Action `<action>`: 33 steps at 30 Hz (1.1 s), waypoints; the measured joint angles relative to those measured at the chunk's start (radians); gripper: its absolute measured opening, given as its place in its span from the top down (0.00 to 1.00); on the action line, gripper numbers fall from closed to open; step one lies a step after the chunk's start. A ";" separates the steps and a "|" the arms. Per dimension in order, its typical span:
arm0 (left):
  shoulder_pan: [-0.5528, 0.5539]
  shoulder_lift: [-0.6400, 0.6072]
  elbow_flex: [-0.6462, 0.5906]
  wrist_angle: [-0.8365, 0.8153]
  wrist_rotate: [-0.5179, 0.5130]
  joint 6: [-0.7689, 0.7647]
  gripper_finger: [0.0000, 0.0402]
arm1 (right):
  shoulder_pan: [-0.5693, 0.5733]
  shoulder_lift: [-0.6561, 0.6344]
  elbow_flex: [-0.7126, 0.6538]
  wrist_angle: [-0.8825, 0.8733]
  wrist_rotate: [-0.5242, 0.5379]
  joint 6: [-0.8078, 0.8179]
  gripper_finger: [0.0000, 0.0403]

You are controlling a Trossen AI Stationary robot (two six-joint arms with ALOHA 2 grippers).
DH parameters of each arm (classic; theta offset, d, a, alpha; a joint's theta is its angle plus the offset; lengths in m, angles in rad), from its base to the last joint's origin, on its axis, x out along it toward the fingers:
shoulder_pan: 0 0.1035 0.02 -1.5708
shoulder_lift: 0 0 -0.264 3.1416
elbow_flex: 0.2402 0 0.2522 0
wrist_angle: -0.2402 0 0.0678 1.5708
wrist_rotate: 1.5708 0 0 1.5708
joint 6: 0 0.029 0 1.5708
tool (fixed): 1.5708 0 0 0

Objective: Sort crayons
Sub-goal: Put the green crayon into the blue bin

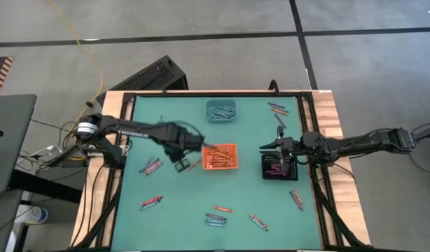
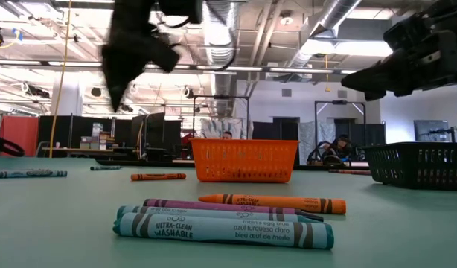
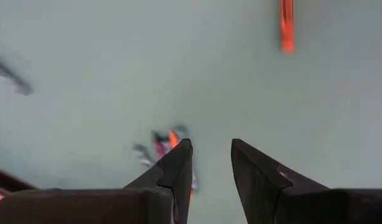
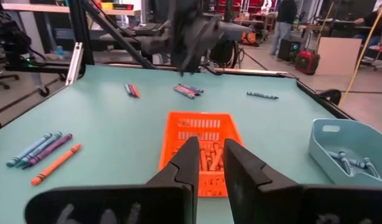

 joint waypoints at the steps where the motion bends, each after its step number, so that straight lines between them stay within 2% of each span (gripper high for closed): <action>1: -0.023 -0.001 -0.036 0.016 0.015 -0.017 0.75 | 0.003 0.000 0.000 0.001 0.000 0.000 0.82; 8: -0.100 -0.025 -0.295 0.244 0.142 -0.080 0.75 | 0.012 0.000 0.000 0.007 0.000 -0.006 0.82; 13: -0.089 -0.105 -0.431 0.343 0.134 -0.135 0.75 | 0.008 0.000 0.000 0.008 0.000 -0.030 0.82; 22: -0.082 -0.213 -0.486 0.348 0.045 -0.194 0.75 | 0.008 0.000 0.000 0.014 0.000 -0.032 0.82; 33: -0.082 -0.214 -0.603 0.419 0.010 -0.237 0.75 | 0.008 0.000 0.000 0.013 0.001 -0.032 0.82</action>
